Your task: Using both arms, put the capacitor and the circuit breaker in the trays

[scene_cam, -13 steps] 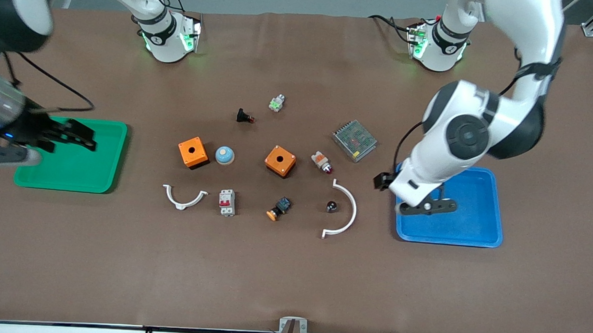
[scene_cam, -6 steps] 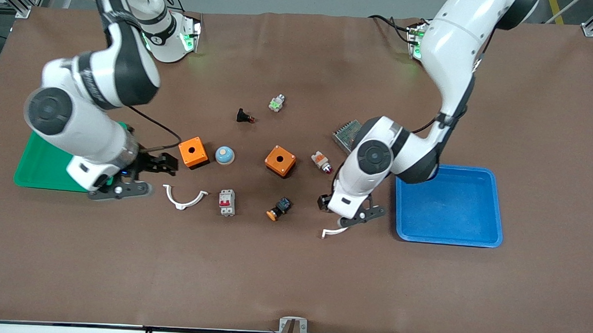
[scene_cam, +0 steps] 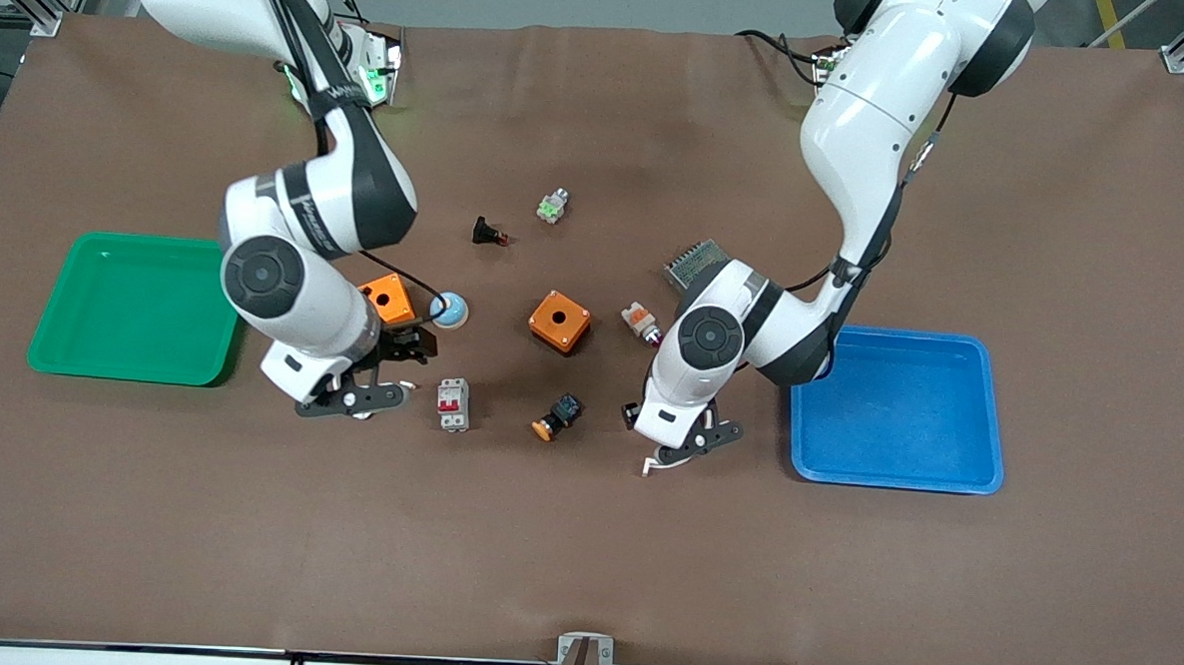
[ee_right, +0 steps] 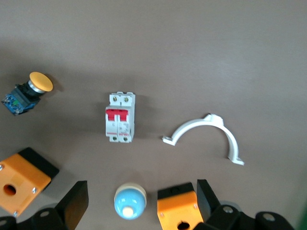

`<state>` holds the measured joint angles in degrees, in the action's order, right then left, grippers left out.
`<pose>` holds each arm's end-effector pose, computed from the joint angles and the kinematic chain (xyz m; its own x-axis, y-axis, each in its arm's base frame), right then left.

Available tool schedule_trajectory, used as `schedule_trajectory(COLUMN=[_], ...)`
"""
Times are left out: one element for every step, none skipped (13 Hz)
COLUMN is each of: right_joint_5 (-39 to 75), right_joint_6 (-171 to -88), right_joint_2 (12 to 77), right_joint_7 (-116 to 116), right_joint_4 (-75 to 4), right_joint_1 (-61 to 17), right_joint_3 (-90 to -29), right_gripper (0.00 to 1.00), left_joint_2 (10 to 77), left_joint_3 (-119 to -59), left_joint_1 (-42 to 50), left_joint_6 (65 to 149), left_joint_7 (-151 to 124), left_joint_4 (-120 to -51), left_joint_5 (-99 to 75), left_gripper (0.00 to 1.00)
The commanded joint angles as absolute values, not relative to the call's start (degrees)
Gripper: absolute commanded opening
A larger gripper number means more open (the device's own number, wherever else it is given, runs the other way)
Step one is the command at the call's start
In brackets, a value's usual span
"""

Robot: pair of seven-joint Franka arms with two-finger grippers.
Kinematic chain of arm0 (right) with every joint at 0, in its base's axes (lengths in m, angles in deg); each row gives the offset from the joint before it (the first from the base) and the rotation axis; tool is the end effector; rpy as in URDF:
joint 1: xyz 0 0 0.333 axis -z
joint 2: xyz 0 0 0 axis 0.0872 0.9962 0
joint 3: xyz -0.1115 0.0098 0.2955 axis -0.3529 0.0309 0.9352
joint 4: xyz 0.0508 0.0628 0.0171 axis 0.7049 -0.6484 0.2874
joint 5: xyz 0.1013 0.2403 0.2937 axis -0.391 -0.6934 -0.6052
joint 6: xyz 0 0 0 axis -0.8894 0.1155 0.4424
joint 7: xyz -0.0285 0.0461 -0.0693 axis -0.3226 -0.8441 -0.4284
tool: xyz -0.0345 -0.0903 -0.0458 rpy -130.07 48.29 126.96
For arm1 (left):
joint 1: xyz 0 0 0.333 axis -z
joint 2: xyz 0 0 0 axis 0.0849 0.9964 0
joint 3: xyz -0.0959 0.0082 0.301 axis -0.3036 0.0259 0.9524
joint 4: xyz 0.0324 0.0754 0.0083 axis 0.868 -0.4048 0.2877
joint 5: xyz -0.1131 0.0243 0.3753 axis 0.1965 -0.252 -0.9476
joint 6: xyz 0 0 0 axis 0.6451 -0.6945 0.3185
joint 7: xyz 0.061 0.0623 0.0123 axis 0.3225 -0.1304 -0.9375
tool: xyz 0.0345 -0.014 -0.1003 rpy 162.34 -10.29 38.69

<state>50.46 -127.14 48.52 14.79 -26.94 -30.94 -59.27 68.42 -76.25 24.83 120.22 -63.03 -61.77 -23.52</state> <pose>0.6277 0.2533 0.3538 0.9822 0.1676 -0.0851 0.1671 -0.9859 -0.0135 0.6216 -0.4166 0.2058 0.9317 0.3633 0.0021 0.3621 -0.9290 0.0758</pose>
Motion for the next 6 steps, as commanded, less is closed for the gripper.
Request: schedule_trajectory(right_joint_5=[48.1,46.1,44.6,44.0,44.0,43.8], right_joint_6=[-127.9,-128.1,-128.3,-129.2,-131.1,-132.5], right_joint_2=[54.2,55.4,56.2,56.7,57.3,57.9], right_joint_7=[15.7,16.1,16.1,16.2,16.2,16.8], right_joint_4=[-22.8,-22.1,-22.0,-22.0,-22.0,-22.0], right_joint_1=[-31.3,-31.5,-31.6,-32.7,-33.6,-33.9], right_joint_3=[-59.3,-59.4,-59.4,-59.4,-59.4,-59.4], right_gripper=[1.00,1.00,1.00,1.00,1.00,1.00], left_joint_2=[70.0,70.0,70.0,70.0,70.0,70.0], left_joint_3=[-75.7,-75.7,-75.7,-75.7,-75.7,-75.7], left_joint_1=[26.0,26.2,26.5,26.4,26.4,26.4], left_joint_6=[120.0,120.0,119.8,119.6,119.6,119.6], left_joint_7=[-64.3,-64.2,-64.2,-64.1,-63.8,-63.5], left_joint_4=[-60.4,-60.5,-60.5,-60.5,-60.5,-60.5], left_joint_5=[-25.6,-25.6,-25.6,-25.7,-25.8,-25.9], left_gripper=[0.67,0.64,0.63,0.58,0.51,0.41])
